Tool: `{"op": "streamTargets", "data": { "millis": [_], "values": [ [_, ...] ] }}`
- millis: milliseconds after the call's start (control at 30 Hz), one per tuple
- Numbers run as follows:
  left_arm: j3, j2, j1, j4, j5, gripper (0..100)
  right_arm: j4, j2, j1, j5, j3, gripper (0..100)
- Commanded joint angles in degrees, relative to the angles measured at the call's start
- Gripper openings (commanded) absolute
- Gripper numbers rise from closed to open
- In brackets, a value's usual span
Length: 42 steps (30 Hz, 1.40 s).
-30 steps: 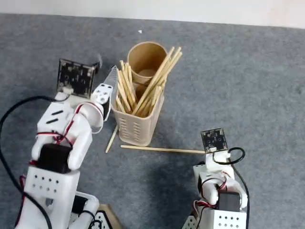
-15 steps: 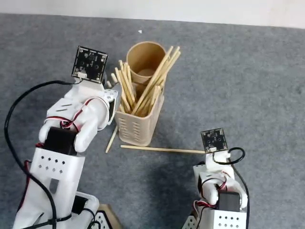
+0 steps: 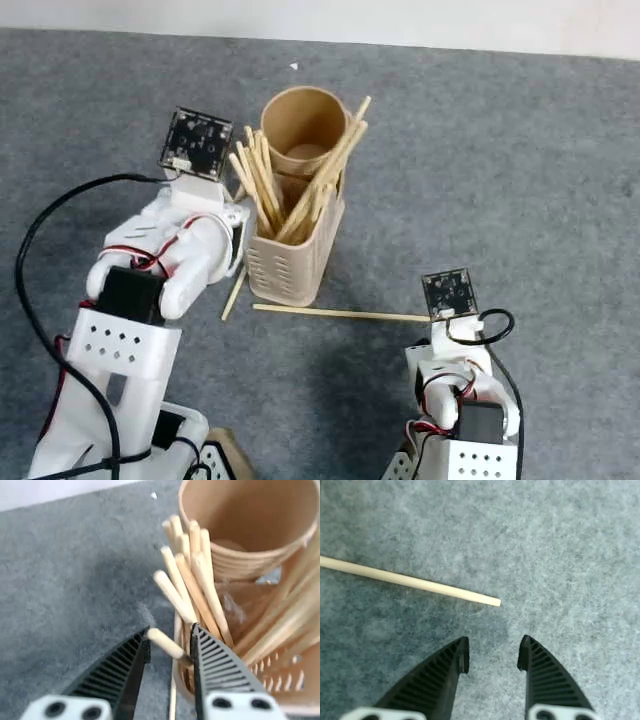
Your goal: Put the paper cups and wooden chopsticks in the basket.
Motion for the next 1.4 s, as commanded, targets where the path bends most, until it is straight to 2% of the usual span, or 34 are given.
{"op": "streamTargets", "data": {
  "millis": [0, 333, 533, 733, 1000, 1133, 1367],
  "values": [
    [-1.54, -0.04, 2.59, 3.25, 0.44, 16, 0.31, -0.66, 0.66, 0.53, 6.73, 17.0],
    [0.31, -0.04, 6.64, 2.02, 0.09, 15, 0.31, -0.66, 0.66, 0.53, 6.73, 17.0],
    [0.66, -0.04, 6.81, -11.87, 0.09, 15, 0.31, -0.66, 0.66, 0.53, 6.73, 17.0],
    [5.32, 0.04, 6.90, -18.73, 0.09, 15, 0.31, -0.66, 0.66, 0.53, 6.73, 17.0],
    [12.70, 0.04, 6.55, -22.59, 0.09, 1, 0.31, -0.66, 0.66, 0.53, 6.73, 17.0],
    [13.32, 0.04, 6.55, -22.51, 0.00, 1, 0.31, -0.66, 0.66, 0.53, 6.73, 17.0],
    [8.31, -0.40, 6.37, -22.33, -9.76, 1, 0.31, -0.66, 0.66, 0.53, 6.73, 17.0]
  ]
}}
